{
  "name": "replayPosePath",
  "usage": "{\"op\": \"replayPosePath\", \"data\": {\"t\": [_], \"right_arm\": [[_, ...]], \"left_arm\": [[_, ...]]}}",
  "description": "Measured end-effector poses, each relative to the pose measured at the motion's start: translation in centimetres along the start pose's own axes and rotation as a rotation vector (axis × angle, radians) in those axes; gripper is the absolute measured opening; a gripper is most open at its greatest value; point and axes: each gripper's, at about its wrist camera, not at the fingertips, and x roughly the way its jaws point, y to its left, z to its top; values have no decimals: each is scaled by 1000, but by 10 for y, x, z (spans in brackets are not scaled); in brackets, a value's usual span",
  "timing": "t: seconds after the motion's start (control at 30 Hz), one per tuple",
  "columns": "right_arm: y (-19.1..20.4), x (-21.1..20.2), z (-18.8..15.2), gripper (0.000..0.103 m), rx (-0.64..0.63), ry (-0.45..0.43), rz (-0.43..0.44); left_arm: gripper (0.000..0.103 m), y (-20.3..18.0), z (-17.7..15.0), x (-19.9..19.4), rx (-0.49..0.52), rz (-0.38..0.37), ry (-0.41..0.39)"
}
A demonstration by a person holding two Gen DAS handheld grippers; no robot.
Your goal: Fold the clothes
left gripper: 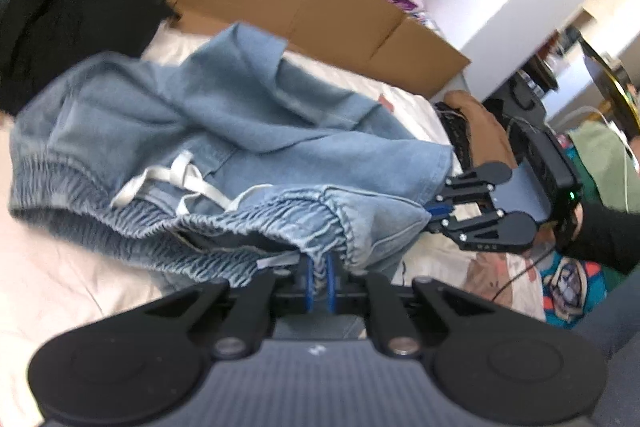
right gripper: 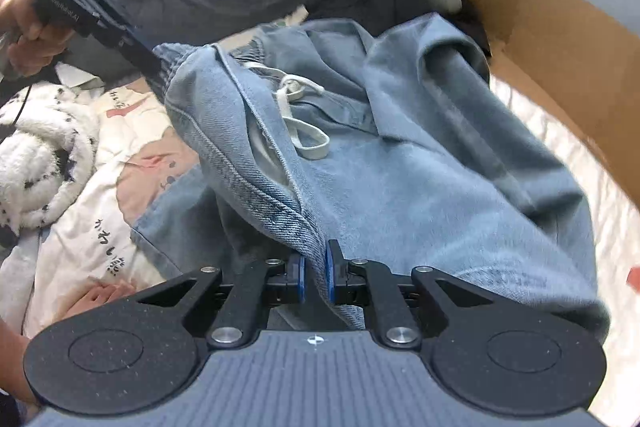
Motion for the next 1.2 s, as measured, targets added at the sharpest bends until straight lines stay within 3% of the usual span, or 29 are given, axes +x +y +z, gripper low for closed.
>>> {"op": "replayPosePath", "data": {"t": [0.23,0.4,0.47,0.6,0.8,0.93,1.2], "right_arm": [[-20,25,-21,8,41,79,-19],[-17,33,-28,8,28,113,-24],[-16,33,-28,8,25,115,-23],[-15,30,-27,8,19,119,-23],[-13,30,-25,8,11,119,-24],[-14,34,-26,8,36,121,-26],[-15,37,-31,8,32,133,-21]], "left_arm": [[12,27,-25,46,-219,-32,0],[18,35,-56,63,-374,11,20],[25,33,-72,61,-423,9,3],[28,27,-96,61,-534,-23,-37],[54,24,-100,67,-647,-96,-132],[64,28,-105,75,-760,-142,-191],[69,32,-116,115,-960,-205,-279]]}}
